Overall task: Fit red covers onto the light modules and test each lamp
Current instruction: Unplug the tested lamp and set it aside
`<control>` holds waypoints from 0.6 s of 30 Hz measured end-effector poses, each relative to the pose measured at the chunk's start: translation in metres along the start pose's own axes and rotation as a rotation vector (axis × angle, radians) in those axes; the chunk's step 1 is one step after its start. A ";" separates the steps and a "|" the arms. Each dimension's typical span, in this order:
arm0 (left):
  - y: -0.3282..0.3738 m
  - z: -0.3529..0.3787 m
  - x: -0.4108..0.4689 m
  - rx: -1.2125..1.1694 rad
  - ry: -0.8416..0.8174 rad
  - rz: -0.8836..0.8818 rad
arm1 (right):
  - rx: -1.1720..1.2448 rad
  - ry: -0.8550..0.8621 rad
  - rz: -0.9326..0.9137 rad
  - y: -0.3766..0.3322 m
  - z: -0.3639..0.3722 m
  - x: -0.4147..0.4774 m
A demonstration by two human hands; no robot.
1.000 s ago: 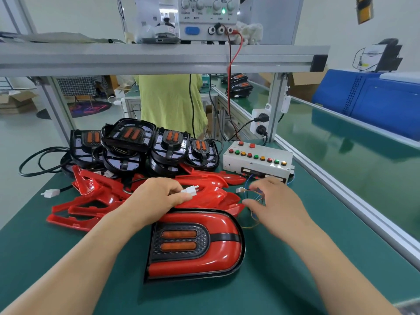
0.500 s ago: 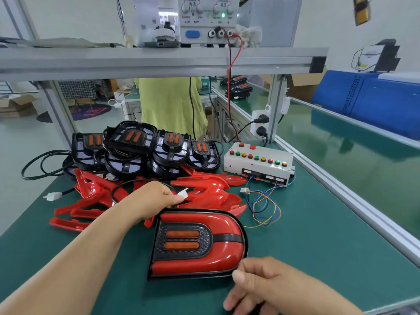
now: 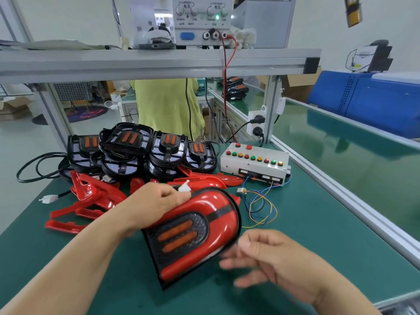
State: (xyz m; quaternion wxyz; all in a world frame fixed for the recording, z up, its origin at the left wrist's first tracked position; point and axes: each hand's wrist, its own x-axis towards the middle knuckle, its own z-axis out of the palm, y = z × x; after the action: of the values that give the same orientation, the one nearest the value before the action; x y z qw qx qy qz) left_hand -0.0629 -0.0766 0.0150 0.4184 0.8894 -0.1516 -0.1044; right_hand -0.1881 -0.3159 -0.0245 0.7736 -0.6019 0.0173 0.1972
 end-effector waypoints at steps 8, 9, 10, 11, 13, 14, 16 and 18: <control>0.039 -0.012 0.006 -0.573 0.414 0.143 | 0.165 0.321 -0.385 -0.042 0.005 0.046; 0.046 -0.013 0.006 -0.621 0.440 0.150 | 0.147 0.323 -0.398 -0.042 0.006 0.055; 0.054 -0.016 0.004 -0.658 0.451 0.160 | 0.100 0.320 -0.404 -0.041 0.007 0.063; 0.061 -0.017 0.004 -0.695 0.447 0.180 | 0.041 0.321 -0.408 -0.040 0.009 0.072; 0.073 -0.023 0.003 -0.794 0.395 0.208 | -0.089 0.316 -0.413 -0.039 0.010 0.091; 0.079 -0.025 0.003 -0.837 0.352 0.208 | -0.138 0.304 -0.404 -0.040 0.012 0.100; 0.088 -0.028 0.004 -0.933 0.245 0.201 | -0.124 0.291 -0.378 -0.048 0.015 0.115; 0.093 -0.029 0.006 -1.051 0.159 0.153 | 0.078 0.262 -0.310 -0.054 0.016 0.125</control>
State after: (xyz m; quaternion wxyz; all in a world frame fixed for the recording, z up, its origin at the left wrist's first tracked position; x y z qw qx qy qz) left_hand -0.0648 -0.1145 0.1055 0.8240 0.5514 -0.1112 -0.0680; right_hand -0.0586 -0.2764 -0.0035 0.8087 -0.5874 0.0324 -0.0049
